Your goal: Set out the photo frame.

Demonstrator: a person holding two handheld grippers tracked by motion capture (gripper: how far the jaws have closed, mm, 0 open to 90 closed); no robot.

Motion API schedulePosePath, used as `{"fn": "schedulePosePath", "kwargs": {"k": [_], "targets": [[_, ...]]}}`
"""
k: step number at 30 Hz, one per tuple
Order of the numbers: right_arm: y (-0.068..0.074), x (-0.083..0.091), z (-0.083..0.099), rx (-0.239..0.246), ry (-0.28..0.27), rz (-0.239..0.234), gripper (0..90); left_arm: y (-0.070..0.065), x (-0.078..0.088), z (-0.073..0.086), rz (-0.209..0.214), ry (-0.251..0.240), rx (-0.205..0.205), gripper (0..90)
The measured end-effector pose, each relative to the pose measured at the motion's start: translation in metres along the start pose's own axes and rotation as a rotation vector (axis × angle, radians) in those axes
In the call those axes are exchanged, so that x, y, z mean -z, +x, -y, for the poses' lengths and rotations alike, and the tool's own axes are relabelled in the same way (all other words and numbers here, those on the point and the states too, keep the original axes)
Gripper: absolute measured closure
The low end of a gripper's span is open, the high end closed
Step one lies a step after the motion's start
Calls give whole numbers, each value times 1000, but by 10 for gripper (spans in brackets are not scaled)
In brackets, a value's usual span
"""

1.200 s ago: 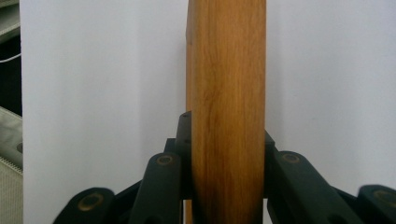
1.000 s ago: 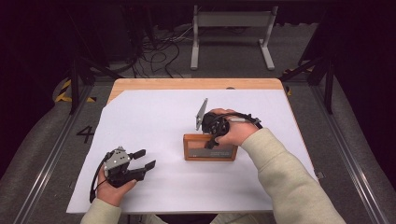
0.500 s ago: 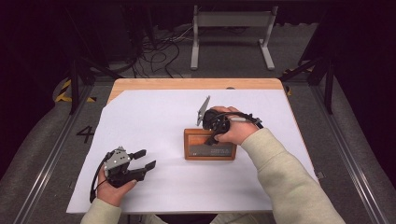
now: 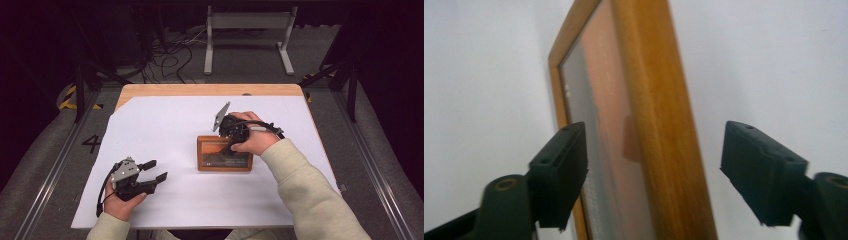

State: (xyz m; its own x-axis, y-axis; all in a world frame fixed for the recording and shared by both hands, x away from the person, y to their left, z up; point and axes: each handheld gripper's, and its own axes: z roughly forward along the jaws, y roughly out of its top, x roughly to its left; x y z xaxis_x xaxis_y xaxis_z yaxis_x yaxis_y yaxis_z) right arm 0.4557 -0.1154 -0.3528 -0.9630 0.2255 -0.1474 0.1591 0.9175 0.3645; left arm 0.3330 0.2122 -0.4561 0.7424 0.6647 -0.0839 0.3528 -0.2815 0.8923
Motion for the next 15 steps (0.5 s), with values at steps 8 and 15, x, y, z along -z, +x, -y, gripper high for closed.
{"fn": "schedulePosePath", "kwargs": {"k": [8, 15], "targets": [[4, 23, 14, -97, -99, 76, 164, 2, -2, 0, -2, 1, 5, 337], [9, 40, 32, -131, -180, 100, 121, -1, -7, -2, 9, 8, 7, 318]]}}
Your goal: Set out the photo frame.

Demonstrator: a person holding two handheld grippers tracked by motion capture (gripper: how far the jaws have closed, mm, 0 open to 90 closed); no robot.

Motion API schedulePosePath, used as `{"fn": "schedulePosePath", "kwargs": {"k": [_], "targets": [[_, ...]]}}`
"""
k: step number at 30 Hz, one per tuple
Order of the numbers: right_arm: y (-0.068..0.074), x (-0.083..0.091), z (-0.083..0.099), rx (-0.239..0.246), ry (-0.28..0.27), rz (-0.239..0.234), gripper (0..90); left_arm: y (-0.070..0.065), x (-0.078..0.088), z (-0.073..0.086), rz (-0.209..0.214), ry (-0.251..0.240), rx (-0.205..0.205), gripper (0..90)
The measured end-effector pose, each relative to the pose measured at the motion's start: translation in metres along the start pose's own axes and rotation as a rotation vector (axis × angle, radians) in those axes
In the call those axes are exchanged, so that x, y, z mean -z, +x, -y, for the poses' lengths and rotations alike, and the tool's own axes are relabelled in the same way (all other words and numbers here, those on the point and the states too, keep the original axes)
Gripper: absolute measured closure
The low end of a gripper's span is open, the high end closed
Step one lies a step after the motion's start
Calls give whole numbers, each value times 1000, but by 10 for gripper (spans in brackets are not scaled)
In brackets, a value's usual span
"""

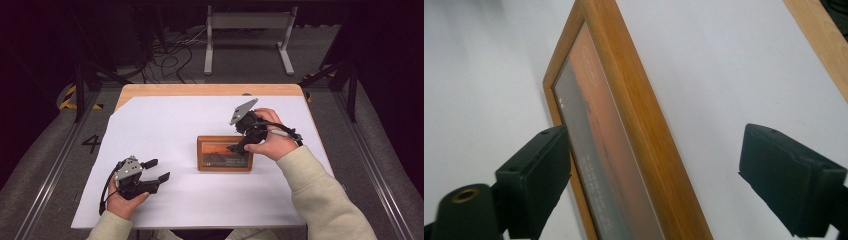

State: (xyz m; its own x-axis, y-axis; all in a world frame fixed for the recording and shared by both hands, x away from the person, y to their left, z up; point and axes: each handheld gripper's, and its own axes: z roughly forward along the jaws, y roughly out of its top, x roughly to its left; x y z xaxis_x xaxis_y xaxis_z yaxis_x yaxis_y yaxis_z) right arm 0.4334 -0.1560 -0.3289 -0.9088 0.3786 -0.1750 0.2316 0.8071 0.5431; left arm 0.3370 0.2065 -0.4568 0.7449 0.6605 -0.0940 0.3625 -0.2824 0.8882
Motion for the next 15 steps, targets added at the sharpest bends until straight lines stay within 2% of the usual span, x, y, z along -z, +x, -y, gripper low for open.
{"fn": "schedulePosePath", "kwargs": {"k": [5, 9, 15], "targets": [[2, 18, 20, -84, -76, 37, 87, 2, 0, -3, -2, -10, -5, 265], [4, 32, 38, -148, -143, 69, 65, 3, 2, -6, -2, 5, 1, 228], [5, 47, 58, -197, -197, 106, 60, 10, 5, -5, -22, 21, -4, 230]]}}
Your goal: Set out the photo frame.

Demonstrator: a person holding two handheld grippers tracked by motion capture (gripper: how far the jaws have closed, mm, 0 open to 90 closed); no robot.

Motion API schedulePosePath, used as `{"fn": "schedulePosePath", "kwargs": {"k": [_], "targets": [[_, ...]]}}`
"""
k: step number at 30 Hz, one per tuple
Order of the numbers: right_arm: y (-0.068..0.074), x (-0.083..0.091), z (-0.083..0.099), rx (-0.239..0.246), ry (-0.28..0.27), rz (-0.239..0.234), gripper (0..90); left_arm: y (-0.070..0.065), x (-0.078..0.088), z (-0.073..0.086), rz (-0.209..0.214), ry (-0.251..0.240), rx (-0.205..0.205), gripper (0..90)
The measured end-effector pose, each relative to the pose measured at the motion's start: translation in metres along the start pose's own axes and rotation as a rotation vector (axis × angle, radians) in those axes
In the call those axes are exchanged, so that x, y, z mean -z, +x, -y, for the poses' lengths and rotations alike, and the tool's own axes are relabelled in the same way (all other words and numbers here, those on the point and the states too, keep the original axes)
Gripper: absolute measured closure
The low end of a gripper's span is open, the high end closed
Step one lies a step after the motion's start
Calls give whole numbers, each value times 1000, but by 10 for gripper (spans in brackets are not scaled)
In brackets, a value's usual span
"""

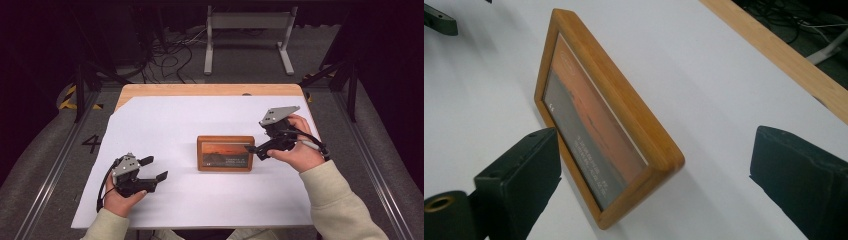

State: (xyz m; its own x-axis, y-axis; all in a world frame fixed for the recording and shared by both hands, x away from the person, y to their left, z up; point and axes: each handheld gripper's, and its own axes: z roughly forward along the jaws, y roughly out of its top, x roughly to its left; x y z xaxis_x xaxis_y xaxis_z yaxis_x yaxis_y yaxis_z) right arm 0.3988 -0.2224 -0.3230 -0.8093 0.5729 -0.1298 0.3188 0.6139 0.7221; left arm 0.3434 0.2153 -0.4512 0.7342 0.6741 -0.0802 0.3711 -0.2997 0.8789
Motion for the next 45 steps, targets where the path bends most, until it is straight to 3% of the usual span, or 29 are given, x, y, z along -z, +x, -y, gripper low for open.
{"fn": "schedulePosePath", "kwargs": {"k": [2, 9, 11, 21, 31, 38, 42, 45], "targets": [[-2, 8, 7, -27, -20, 17, 57, 2, 0, 1, -4, -5, 16, 230], [-7, 26, 23, -80, -72, 53, 60, 3, 0, 0, 6, -8, 13, 219], [-7, 29, 28, -77, -80, 62, 57, 3, 1, 0, 9, -12, 27, 211], [0, 34, 69, -100, -130, 67, 42, 3, 3, -1, 17, -17, 15, 188], [4, 30, 107, -132, -163, 82, 41, 1, 3, -1, 28, -7, 11, 174], [8, 18, 123, -120, -186, 92, 37, 1, 3, 1, 31, -19, 20, 183], [11, 11, 134, -117, -211, 96, 27, 1, 4, 0, 33, -35, 3, 187], [14, 4, 145, -125, -216, 116, 27, 0, 4, 0, 45, -30, 19, 189]]}}
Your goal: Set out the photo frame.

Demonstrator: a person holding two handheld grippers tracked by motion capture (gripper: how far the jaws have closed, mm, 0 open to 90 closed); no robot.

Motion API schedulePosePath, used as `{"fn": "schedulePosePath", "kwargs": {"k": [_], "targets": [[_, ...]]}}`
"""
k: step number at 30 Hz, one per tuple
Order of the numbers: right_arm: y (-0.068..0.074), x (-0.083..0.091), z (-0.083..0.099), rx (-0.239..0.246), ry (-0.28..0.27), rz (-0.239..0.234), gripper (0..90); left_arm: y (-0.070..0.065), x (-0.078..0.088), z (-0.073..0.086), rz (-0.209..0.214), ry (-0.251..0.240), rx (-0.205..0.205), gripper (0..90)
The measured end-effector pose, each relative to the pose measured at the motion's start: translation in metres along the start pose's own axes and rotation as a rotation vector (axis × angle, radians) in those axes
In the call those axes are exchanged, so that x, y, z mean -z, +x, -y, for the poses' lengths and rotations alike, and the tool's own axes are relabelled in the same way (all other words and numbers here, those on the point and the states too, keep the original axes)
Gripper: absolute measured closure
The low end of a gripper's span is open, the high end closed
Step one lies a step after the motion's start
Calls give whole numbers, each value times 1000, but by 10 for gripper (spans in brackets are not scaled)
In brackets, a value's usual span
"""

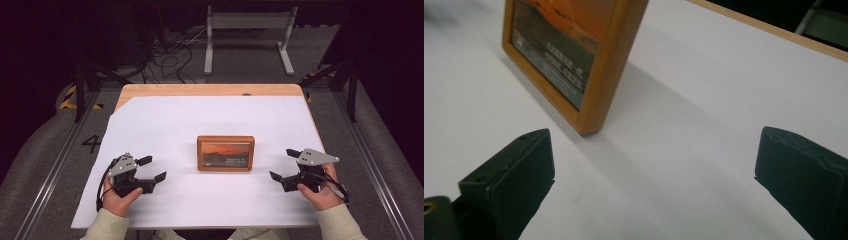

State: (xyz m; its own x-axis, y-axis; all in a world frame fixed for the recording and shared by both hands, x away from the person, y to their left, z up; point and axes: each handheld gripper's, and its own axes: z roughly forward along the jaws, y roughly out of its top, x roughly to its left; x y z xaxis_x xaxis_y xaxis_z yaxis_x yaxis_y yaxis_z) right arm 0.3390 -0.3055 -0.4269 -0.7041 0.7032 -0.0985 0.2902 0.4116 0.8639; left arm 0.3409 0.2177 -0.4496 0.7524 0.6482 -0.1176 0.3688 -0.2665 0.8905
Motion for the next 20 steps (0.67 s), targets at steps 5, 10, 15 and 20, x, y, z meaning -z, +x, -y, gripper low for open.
{"fn": "schedulePosePath", "kwargs": {"k": [5, 10, 15, 20], "targets": [[0, -3, 15, -41, 4, 48, 27, 2, -2, 1, 8, 0, -2, 197], [-1, -11, 25, -53, 49, 89, 31, 3, -4, 2, 20, 4, -5, 203], [0, -11, 25, -51, 47, 82, 30, 3, -5, 2, 23, 9, 8, 204], [-1, -10, 25, -65, 45, 84, 30, 3, -5, 2, 20, 8, 1, 204]]}}
